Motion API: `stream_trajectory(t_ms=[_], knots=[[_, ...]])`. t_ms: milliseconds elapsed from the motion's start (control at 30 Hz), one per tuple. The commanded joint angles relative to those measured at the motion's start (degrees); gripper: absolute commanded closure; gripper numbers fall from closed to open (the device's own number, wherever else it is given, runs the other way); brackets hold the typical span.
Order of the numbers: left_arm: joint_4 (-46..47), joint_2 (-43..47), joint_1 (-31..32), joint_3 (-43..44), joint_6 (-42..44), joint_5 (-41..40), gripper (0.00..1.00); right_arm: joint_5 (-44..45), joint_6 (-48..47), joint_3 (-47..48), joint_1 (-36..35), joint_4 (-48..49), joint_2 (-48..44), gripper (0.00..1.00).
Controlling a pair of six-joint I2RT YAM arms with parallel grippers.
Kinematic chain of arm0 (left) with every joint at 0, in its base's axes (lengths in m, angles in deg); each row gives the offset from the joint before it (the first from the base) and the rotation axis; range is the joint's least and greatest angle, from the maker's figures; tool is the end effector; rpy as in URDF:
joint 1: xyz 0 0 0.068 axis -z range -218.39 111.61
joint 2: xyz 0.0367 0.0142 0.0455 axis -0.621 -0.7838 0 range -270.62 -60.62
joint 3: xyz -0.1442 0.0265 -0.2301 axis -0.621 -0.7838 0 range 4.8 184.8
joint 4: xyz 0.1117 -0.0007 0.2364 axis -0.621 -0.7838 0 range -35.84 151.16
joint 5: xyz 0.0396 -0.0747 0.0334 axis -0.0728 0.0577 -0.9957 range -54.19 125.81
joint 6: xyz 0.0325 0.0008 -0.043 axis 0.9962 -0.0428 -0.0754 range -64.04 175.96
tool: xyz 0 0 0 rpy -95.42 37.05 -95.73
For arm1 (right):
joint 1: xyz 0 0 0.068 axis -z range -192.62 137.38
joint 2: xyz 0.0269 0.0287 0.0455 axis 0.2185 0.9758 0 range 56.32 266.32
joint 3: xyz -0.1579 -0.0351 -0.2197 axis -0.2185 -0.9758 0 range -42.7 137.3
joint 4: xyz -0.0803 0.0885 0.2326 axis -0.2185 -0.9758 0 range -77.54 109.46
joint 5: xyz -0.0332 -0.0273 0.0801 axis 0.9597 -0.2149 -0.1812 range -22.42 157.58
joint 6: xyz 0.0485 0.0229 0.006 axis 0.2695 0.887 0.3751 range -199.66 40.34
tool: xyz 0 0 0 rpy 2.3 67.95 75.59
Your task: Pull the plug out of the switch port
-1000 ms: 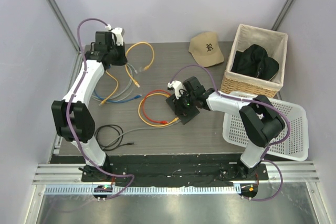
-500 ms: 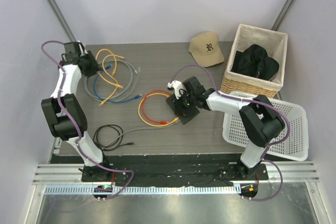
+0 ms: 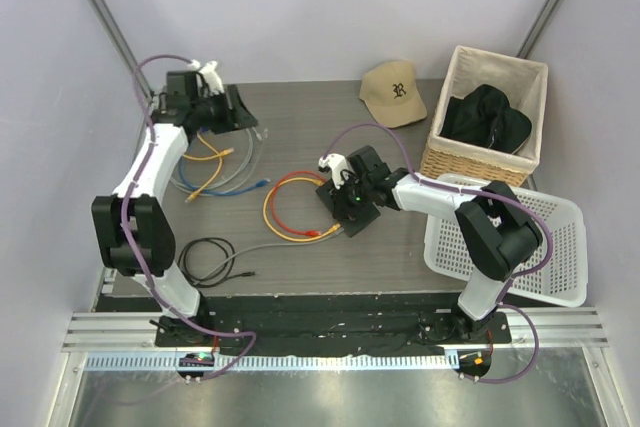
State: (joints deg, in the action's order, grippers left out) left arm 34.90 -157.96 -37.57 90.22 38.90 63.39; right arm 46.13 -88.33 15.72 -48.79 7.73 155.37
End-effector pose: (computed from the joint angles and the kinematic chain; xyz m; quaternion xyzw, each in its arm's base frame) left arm 0.3884 -0.0220 0.3182 -0.0202 0.8795 -0.2777 0.3860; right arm 0.2764 0.2183 0.1754 -0.4102 0.8368 0.2465 0.2660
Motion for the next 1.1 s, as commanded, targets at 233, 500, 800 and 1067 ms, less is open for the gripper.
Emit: stream_trajectory(t_ms=[233,500,800,1067], knots=[[2.97,0.14,19.65,-14.58,7.66,18.74,0.43,4.67,-1.09,2.49,2.58,-10.95,-2.19,0.87],[2.36,-8.03,23.26,-13.19,6.95,21.99,0.42,6.16,-2.23,0.05,5.66,-11.65,-3.42,0.87],[-0.55,-13.31,27.74,-10.46,9.15,25.25,0.41,4.58,-1.62,-5.59,8.39,-11.65,-3.95,0.87],[-0.20,-17.62,29.59,-9.49,7.92,28.24,0.42,3.43,-0.39,-6.56,8.48,-11.48,-4.12,0.87]])
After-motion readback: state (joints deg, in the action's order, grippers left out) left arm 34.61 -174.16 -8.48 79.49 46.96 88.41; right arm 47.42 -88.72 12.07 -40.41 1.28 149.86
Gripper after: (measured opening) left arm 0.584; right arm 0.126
